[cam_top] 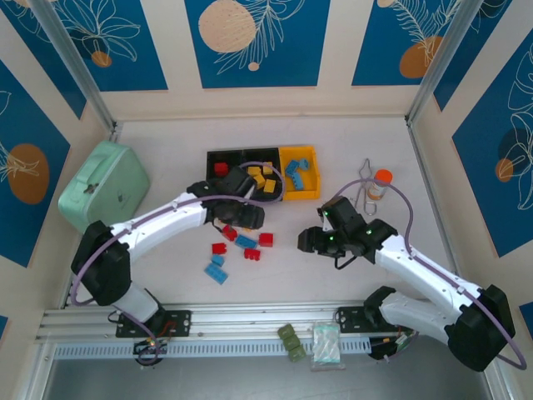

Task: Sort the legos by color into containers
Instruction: Pick up the lego from the center of the table.

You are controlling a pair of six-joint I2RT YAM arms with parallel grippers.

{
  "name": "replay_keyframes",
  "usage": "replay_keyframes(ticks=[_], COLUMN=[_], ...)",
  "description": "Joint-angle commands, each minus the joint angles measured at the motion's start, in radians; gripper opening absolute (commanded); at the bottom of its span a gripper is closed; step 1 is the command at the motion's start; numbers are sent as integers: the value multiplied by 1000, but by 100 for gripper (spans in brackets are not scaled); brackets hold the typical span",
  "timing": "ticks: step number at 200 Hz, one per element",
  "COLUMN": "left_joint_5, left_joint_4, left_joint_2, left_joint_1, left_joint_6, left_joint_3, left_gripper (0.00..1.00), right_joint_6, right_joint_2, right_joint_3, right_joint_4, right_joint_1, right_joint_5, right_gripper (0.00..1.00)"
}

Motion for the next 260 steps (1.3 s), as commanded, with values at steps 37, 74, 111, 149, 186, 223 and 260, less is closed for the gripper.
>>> replay_keyframes(ticks=[37,74,111,149,186,223,260], left_joint_5=[-87,-119,-115,-112,-101,-98,-110], left_joint_4=[56,44,42,36,36,42,38], left_joint_2=[172,254,294,323,340,340,311], left_joint_1=[-96,-108,-117,-128,-134,-138,-136], left_joint_6=[-122,-139,-139,-140,-140,-145,-141], left_joint_3=[44,86,108,118,122,116,121], left_gripper=[71,72,69,62,51,40,35], right_joint_6=[21,25,30,29,32,40,40], right_joint_2=[-82,-87,-79,-61,-60,-74,-92], right_joint_3=[-64,-82,-93,-96,-106,-121,-120], right_joint_4=[-36,-14,8,23,26,27,23], right_joint_1=[-34,-33,-34,-34,-35,-35,-35], right_joint_5=[-82,-90,-88,-91,-88,-83,-84], right_gripper=[60,60,60,60,59,59,59])
